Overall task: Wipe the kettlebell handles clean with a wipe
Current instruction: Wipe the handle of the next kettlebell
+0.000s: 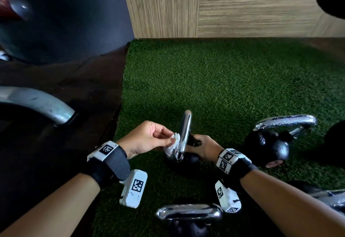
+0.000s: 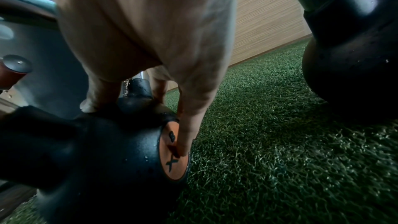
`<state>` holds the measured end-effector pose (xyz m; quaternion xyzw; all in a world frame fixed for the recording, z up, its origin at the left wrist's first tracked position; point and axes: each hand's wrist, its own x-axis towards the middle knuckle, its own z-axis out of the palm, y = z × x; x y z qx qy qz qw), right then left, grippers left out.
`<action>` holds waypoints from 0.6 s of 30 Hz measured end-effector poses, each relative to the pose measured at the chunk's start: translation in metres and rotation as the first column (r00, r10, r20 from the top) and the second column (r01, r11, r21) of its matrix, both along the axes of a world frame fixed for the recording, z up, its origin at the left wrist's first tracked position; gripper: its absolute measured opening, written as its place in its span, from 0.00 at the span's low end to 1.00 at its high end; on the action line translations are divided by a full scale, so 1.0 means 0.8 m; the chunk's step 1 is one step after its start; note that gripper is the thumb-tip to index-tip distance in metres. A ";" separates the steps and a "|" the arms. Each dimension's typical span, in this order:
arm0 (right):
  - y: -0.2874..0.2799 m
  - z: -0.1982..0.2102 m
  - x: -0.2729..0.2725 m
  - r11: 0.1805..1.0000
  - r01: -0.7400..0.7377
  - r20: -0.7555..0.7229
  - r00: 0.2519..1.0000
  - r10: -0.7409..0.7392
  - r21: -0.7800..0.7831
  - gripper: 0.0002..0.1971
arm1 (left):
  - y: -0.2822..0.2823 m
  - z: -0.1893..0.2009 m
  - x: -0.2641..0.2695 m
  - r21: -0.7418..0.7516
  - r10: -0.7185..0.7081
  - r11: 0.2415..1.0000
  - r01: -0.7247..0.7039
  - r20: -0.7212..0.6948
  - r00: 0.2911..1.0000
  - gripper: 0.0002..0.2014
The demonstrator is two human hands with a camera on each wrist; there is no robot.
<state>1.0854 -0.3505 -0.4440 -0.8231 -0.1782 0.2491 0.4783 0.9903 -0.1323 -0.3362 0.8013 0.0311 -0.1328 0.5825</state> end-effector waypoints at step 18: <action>-0.003 -0.003 -0.006 0.999 0.033 0.003 0.999 -0.033 -0.002 0.30 | -0.019 -0.072 -0.054 0.304 0.078 0.941 -0.146 0.225 0.971 0.09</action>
